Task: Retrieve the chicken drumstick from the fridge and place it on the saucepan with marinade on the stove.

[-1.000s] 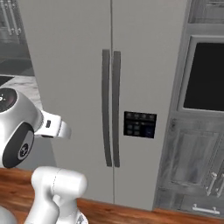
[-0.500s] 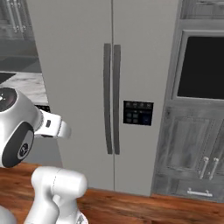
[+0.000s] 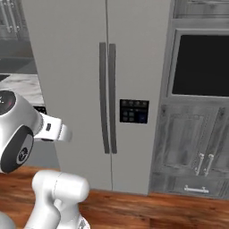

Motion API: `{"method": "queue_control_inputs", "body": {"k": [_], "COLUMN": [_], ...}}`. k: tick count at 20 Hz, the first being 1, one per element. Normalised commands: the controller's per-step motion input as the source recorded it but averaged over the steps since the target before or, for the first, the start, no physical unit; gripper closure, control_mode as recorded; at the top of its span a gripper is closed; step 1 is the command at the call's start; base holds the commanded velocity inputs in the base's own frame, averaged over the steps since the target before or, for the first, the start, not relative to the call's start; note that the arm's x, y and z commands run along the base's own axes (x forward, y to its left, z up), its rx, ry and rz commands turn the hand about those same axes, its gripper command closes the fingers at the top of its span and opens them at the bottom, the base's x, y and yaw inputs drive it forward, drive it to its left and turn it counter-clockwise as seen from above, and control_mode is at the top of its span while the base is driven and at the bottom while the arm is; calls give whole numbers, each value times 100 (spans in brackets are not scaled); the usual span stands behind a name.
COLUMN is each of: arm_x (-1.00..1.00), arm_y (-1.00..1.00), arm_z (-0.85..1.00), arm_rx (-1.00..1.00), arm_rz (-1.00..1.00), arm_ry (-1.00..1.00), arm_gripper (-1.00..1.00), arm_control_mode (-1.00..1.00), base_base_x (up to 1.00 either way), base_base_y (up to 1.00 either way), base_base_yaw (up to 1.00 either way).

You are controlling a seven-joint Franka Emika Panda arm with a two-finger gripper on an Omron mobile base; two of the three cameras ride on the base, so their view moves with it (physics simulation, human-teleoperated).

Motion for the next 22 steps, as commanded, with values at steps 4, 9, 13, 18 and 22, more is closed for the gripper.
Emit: {"method": "queue_control_inputs", "body": {"k": [4, 9, 13, 18, 22], "arm_x": [0, 0, 0, 0, 0], "arm_y": [0, 0, 0, 0, 0], "arm_z": [0, 0, 0, 0, 0], "arm_rx": [0, 0, 0, 0, 0], "arm_rz": [0, 0, 0, 0, 0], "arm_ry": [0, 0, 0, 0, 0], "arm_gripper": [-100, -100, -100, -100, -100], "arm_control_mode": [100, 100, 100, 100, 100], "base_base_x": [42, 61, 64, 23, -3], "base_base_y": [-34, -35, -35, -11, 3], "base_base_yaw": [-1, 0, 4, 1, 0]}}
